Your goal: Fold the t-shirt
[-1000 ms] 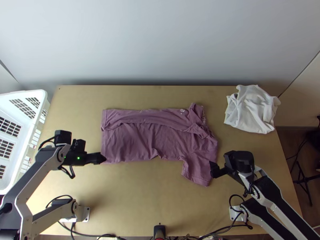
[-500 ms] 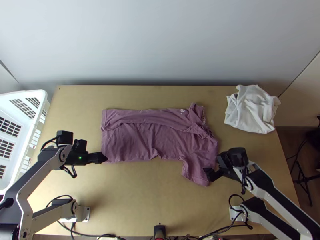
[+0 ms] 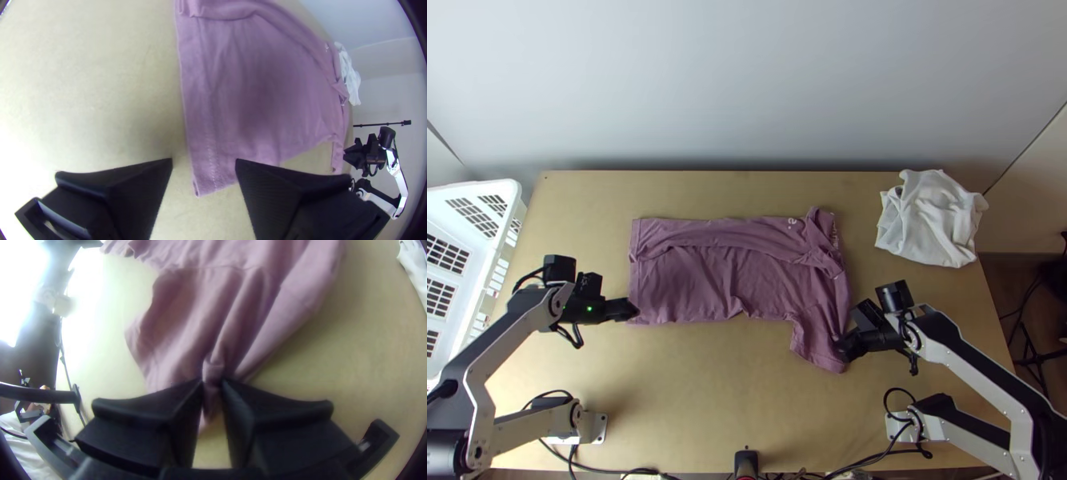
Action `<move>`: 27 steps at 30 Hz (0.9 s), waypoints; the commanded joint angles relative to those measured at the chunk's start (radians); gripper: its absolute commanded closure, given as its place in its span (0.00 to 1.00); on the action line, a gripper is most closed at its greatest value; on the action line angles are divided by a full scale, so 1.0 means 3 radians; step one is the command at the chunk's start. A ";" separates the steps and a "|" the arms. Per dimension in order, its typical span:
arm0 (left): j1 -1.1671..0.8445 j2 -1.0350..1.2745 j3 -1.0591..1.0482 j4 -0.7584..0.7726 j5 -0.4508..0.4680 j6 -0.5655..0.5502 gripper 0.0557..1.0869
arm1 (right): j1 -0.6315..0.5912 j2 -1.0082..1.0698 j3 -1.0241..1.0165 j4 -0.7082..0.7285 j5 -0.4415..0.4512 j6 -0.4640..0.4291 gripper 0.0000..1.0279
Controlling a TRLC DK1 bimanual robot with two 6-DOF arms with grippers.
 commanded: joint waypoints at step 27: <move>-0.0366 -0.0272 -0.0038 -0.0084 0.0193 -0.0438 0.72 | -0.0344 0.0120 0.0843 0.0253 -0.0085 0.0319 0.97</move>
